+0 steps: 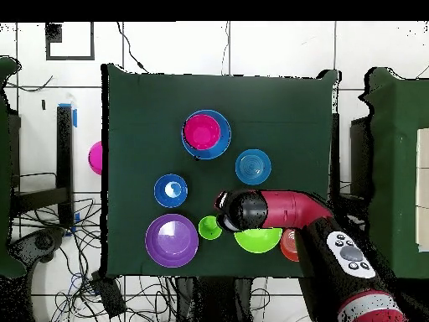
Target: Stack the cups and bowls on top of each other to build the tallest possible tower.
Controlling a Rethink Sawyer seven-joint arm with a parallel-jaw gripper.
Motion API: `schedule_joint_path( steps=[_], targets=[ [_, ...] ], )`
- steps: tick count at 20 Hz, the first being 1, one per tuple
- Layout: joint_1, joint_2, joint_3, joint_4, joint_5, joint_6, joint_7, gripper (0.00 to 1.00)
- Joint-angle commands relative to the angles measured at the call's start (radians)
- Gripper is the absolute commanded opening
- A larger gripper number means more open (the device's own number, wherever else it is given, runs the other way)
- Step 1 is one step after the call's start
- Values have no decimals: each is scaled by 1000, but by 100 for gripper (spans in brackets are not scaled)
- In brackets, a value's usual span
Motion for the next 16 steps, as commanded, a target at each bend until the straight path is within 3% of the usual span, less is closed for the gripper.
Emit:
schedule_joint_path(
  steps=[1,5,11,16],
  targets=[
    [29,121,38,-66,-65,-67,-54,100],
    [43,155,25,-79,-71,-106,-27,100],
    [42,110,1,-51,-80,-92,-28,100],
    [5,72,17,-62,-87,-29,-93,100]
  ],
)
